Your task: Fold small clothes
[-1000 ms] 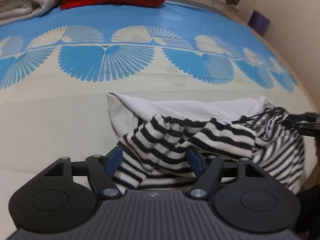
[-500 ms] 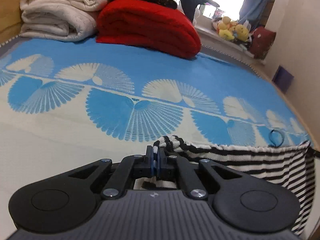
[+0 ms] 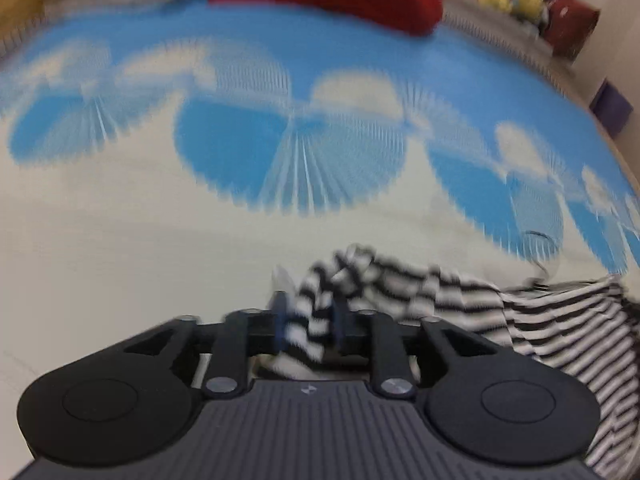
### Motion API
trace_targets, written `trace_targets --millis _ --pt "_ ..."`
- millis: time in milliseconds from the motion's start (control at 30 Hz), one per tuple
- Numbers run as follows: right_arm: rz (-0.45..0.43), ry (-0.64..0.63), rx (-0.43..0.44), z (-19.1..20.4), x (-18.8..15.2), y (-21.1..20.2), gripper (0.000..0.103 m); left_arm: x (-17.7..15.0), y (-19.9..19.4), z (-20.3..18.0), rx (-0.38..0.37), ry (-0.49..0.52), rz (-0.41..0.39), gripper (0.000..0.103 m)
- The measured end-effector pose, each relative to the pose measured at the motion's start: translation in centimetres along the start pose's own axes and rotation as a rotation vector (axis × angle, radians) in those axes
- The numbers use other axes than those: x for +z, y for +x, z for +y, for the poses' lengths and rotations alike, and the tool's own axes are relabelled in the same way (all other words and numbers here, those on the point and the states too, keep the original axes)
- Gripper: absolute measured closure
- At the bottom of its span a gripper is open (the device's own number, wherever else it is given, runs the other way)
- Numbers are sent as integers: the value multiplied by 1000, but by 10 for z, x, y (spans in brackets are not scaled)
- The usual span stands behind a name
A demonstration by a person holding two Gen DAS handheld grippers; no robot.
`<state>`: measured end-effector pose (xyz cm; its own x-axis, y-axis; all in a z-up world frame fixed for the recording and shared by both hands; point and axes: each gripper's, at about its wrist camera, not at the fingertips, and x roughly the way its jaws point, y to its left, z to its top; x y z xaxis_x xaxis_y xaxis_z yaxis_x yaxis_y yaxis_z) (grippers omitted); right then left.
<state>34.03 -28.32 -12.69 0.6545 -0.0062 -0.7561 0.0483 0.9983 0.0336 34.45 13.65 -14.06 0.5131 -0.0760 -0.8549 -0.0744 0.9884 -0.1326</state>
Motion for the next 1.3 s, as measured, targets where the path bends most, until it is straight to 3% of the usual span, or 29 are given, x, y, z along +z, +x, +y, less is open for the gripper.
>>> trace_targets --millis 67,133,200,300,433,533,667,967,1033,1067,1100,1133,1167,1300 --pt "91 -31 -20 4 -8 9 83 -1 -8 2 19 2 -11 74" --pt "52 -9 -14 -2 -7 -5 79 0 -22 9 1 -12 -40 62" --pt "3 60 26 -18 -4 -25 66 0 -34 19 -34 -42 -39 57" --pt "-4 128 55 -44 -6 -49 61 -5 -47 34 -101 -66 26 57" --pt "104 175 141 -74 -29 -64 58 -29 -61 49 -172 -42 144 54" --pt "213 168 187 -85 -52 -71 58 -48 -72 58 -175 4 195 54" --pt "282 140 219 -85 -77 -85 54 -76 -80 64 -170 82 261 54" --pt "411 68 195 -83 -106 -89 53 -108 -65 66 -111 163 380 54" --pt "425 47 169 -82 -109 -87 53 -113 -61 61 -100 202 399 59" --pt "422 28 158 -80 -111 -86 54 -116 -60 57 -101 234 401 66" --pt "419 14 161 -80 -112 -88 63 -118 -62 54 -103 263 395 92" --pt "412 7 175 -80 -112 -89 74 -118 -63 53 -103 275 387 103" --pt "403 8 195 -80 -110 -92 89 -116 -68 54 -106 276 369 103" --pt "301 101 235 -95 -96 -112 94 -97 -101 69 -121 211 217 103"
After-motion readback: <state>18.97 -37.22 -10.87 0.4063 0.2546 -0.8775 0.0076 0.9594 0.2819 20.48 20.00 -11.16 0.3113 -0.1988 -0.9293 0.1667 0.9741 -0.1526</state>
